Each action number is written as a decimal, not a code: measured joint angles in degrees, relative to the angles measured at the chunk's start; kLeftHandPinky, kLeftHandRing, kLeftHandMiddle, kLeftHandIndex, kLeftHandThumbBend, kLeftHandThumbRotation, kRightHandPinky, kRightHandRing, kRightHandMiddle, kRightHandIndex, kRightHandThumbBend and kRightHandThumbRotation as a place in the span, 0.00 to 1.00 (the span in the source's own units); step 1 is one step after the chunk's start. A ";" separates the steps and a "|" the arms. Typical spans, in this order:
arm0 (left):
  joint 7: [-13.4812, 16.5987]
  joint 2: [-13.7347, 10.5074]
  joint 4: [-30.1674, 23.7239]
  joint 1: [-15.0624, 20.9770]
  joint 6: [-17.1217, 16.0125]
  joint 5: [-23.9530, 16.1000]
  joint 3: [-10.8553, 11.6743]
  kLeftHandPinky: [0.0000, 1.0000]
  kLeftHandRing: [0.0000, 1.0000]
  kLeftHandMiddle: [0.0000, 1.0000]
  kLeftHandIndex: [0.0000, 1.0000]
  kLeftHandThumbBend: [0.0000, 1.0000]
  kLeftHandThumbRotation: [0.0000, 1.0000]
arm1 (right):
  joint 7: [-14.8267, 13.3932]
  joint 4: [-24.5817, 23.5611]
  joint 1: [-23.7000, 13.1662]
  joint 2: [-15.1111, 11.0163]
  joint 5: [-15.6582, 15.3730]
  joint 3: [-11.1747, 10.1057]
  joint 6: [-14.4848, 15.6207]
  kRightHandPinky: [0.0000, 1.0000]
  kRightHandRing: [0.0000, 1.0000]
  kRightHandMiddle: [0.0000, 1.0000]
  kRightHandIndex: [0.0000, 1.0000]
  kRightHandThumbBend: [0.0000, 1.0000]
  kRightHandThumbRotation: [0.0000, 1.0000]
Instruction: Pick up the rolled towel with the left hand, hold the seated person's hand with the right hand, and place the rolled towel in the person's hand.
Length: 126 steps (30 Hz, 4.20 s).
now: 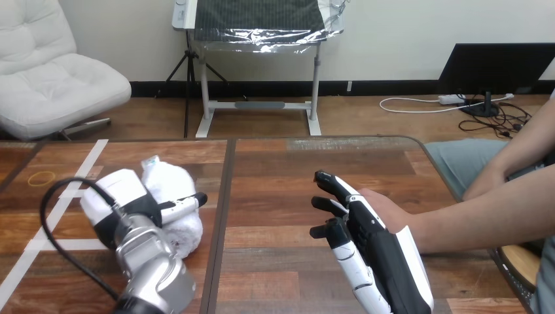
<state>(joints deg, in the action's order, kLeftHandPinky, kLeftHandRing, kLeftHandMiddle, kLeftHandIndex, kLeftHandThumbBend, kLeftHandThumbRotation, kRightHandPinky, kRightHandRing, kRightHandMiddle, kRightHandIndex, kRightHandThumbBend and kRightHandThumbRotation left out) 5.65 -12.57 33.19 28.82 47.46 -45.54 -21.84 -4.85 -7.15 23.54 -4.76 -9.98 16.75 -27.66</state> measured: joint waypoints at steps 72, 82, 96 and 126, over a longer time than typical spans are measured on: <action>15.62 1.24 -2.03 -5.83 -19.63 5.30 0.14 0.17 0.24 0.34 0.48 0.70 0.00 | 2.54 0.04 0.00 0.03 0.84 -1.28 0.14 0.69 0.83 0.86 0.84 0.57 0.85; 18.98 1.04 -4.49 -10.77 -29.09 10.74 4.37 0.23 0.30 0.39 0.47 0.68 0.00 | 2.55 0.40 -0.02 0.04 0.85 -1.52 -0.01 0.68 0.82 0.85 0.84 0.57 0.85; 20.84 1.73 -8.63 -16.10 -35.95 14.67 7.77 0.26 0.33 0.42 0.48 0.66 0.01 | 2.71 0.72 -0.02 0.07 1.10 -1.87 -0.05 0.68 0.82 0.85 0.83 0.58 0.84; 14.53 7.33 -13.78 -27.94 -58.96 33.51 14.31 0.34 0.40 0.44 0.49 0.65 0.01 | 1.84 0.72 -0.05 0.16 0.87 -2.10 -0.08 0.61 0.80 0.87 0.84 0.62 0.82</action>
<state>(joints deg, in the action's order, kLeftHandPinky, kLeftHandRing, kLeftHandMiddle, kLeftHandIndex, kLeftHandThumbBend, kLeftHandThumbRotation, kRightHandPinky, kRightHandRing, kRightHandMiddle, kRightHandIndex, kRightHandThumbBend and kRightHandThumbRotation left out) 20.18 -5.24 19.41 0.88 -11.50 -12.03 -7.53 -3.02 -6.42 23.49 -4.60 -9.11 14.65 -27.74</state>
